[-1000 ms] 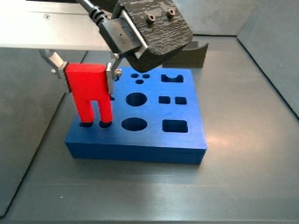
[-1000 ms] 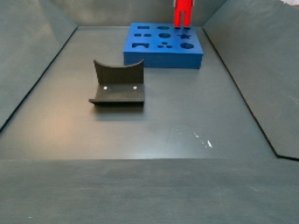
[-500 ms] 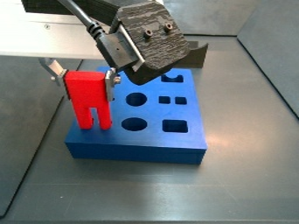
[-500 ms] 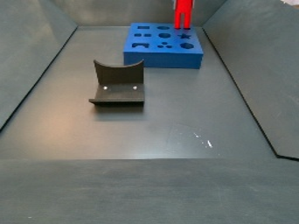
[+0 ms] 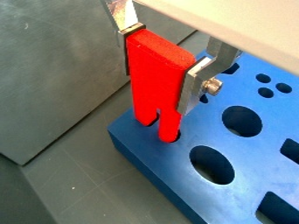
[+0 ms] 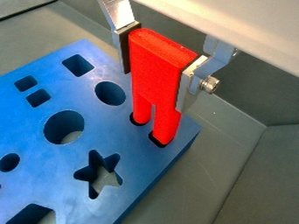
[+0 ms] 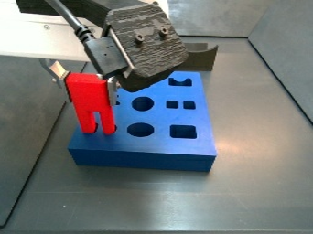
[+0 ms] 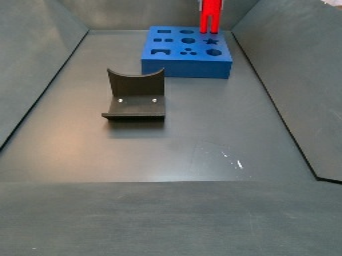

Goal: Insert the square-circle object.

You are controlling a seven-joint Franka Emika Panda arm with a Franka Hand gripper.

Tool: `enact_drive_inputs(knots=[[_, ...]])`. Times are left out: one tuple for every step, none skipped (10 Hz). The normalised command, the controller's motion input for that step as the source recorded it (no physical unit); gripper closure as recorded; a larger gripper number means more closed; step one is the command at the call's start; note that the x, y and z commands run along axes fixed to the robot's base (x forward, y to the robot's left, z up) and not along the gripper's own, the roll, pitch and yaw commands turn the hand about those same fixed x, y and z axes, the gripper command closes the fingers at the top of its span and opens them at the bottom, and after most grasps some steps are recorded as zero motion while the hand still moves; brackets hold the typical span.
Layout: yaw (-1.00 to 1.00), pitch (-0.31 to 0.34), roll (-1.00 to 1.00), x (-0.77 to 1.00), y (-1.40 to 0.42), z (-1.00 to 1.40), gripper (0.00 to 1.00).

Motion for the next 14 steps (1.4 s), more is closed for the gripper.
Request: enact_drive_inputs(knots=[[-0.06, 0.000, 0.00, 0.08, 0.00, -0.20, 1.00], [-0.07, 0.000, 0.00, 0.04, 0.07, -0.31, 1.00], [-0.07, 0.000, -0.01, 0.00, 0.05, -0.42, 1.00], [-0.06, -0.083, -0.07, 0.00, 0.00, -0.59, 1.00], [0.00, -0.160, -0.12, -0.02, 0.00, -0.73, 1.00], [0.06, -0.237, -0.11, 0.00, -0.07, -0.63, 1.00], [0.00, -0.207, -0.02, 0.00, -0.13, -0.53, 1.00], [0.00, -0.239, 0.00, 0.00, -0.14, -0.56, 1.00], [0.00, -0.251, 0.10, 0.00, -0.14, -0.55, 1.00], [0.00, -0.283, 0.16, 0.00, -0.17, -0.52, 1.00], [0.00, -0.307, 0.17, 0.00, -0.17, -0.50, 1.00], [0.01, -0.269, 0.23, 0.00, -0.17, -0.48, 1.00], [0.00, -0.299, 0.20, 0.00, -0.19, -0.51, 1.00], [0.00, -0.420, 0.00, -0.05, -0.04, -0.41, 1.00]])
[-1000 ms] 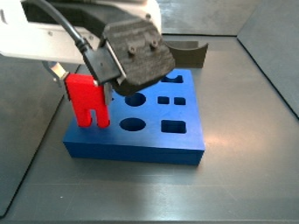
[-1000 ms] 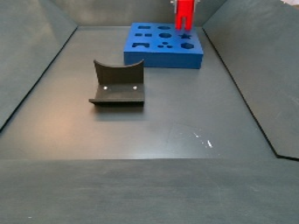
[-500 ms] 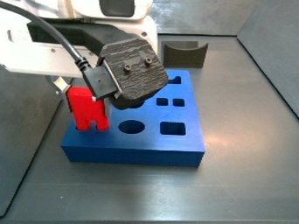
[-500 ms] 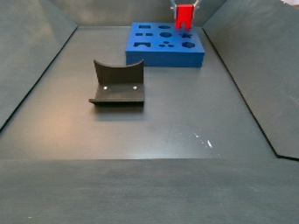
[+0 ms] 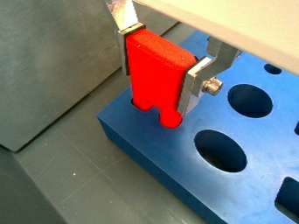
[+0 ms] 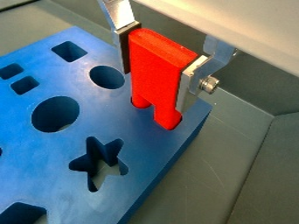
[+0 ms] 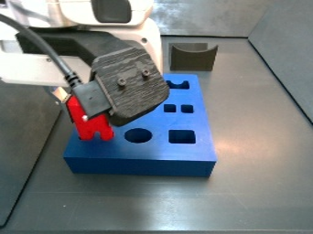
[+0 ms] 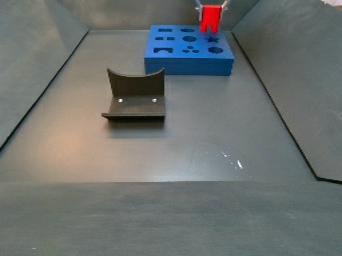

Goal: Insert the square-circle object.

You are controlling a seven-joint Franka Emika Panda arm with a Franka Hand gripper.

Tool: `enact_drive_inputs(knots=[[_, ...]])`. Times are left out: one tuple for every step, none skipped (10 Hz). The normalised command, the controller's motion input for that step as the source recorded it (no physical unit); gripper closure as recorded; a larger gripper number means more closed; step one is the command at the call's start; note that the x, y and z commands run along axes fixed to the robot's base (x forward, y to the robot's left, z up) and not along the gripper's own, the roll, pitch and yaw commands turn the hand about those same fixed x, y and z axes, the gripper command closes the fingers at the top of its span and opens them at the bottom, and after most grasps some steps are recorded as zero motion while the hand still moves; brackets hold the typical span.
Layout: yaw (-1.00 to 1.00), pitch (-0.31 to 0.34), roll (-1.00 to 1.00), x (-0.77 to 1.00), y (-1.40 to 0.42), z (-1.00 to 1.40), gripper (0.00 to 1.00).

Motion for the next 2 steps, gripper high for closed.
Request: enact_drive_inputs(knots=[[0.00, -0.037, 0.00, 0.00, 0.00, -0.04, 1.00], [0.00, 0.000, 0.00, 0.00, 0.00, 0.00, 1.00]])
